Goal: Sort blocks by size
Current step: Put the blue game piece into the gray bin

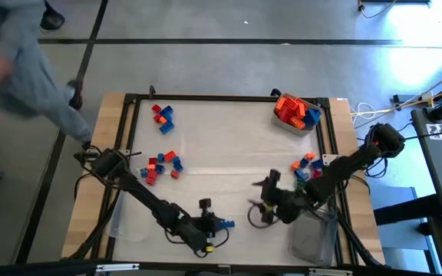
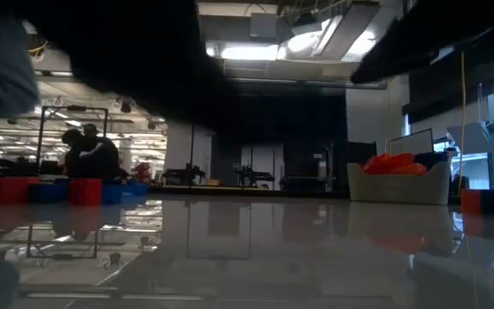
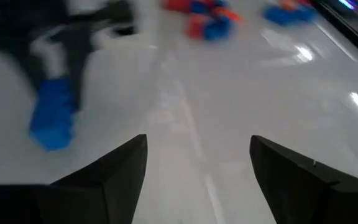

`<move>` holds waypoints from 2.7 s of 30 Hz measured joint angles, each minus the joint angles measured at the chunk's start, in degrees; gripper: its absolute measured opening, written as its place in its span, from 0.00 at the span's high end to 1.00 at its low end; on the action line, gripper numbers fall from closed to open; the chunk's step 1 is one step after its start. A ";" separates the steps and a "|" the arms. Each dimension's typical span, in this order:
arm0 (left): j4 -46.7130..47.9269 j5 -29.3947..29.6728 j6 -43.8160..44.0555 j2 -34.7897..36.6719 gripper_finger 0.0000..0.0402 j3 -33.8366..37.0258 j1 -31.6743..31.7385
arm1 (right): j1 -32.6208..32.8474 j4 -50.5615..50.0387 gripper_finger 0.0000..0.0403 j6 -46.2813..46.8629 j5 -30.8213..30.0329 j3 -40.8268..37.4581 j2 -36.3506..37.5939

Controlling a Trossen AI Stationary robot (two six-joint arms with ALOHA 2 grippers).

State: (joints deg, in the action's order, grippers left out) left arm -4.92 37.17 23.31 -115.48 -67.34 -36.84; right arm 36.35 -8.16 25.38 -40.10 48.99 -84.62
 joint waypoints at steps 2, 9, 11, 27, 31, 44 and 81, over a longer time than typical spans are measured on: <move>-0.25 2.35 -1.63 1.58 0.82 -0.06 -0.63 | 1.59 6.31 0.30 -4.84 1.96 -0.02 -1.41; -4.98 3.63 -6.03 2.22 0.82 -0.06 -0.91 | 3.82 23.54 0.30 -15.54 5.19 -0.01 -9.63; -5.14 3.12 -6.02 2.11 0.82 -0.06 -0.90 | 3.75 26.75 0.30 -16.72 6.50 -0.01 -11.87; -7.86 3.09 -8.88 2.09 0.82 0.01 -1.12 | 1.10 32.91 0.30 -16.83 16.18 -0.04 -14.60; -5.96 4.44 -7.05 2.09 0.81 0.02 -0.93 | 1.06 29.28 0.30 -14.50 16.37 -0.02 -13.75; -9.41 7.36 -6.90 2.09 0.81 0.01 -0.81 | 0.17 35.93 0.30 -16.85 16.57 0.11 -15.01; 1.14 6.19 -3.35 5.35 0.48 -0.04 -1.63 | -1.34 12.63 0.77 -18.33 -5.35 0.20 -0.03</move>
State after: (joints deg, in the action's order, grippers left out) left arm -3.78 43.37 19.96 -110.13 -67.38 -38.47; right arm 35.01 4.47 7.05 -45.45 49.19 -84.65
